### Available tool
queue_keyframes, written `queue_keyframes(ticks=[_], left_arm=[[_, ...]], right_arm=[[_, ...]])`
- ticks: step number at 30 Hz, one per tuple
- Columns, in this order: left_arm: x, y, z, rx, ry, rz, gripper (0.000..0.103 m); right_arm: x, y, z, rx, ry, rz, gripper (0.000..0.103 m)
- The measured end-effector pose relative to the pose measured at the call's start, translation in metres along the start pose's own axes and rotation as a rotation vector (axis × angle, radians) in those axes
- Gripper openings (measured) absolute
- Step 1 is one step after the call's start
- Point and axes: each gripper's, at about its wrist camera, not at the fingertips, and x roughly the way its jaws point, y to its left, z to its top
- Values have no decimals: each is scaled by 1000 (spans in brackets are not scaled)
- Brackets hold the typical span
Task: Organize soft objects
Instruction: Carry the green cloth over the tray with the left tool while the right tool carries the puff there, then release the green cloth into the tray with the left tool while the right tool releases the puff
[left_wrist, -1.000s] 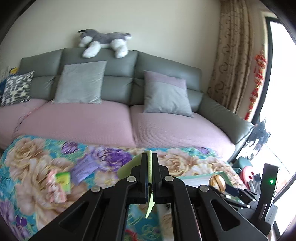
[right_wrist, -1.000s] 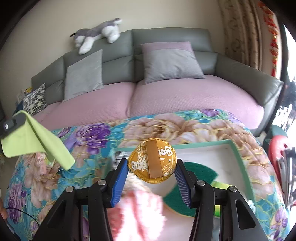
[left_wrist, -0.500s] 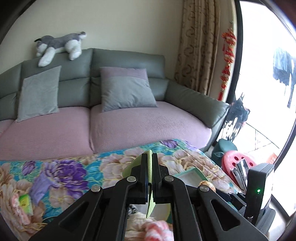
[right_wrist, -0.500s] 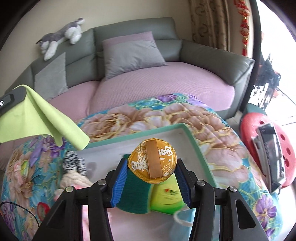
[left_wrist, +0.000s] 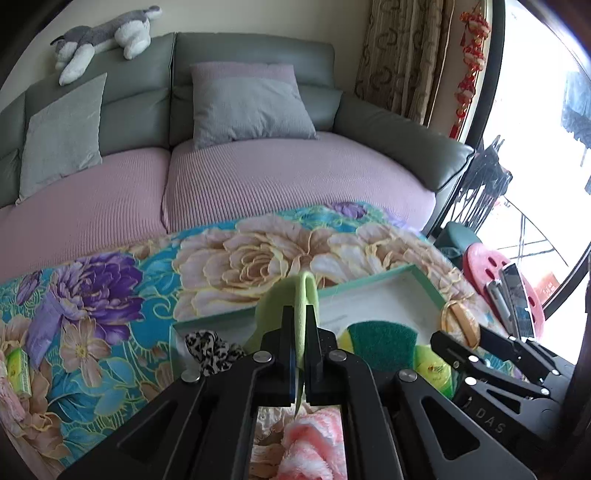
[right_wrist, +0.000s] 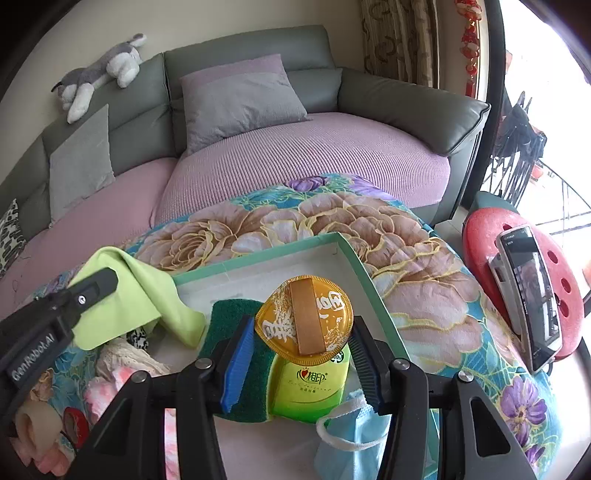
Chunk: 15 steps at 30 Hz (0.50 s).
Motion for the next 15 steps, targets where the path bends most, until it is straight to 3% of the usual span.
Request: queue_keyframes(ticks=[10, 15], left_arm=[[46, 13, -23, -46, 172, 47, 3], [46, 16, -26, -49, 189, 58, 4]], right_arm=[[15, -4, -5, 15, 31, 5, 54], [19, -4, -6, 9, 47, -2, 55]])
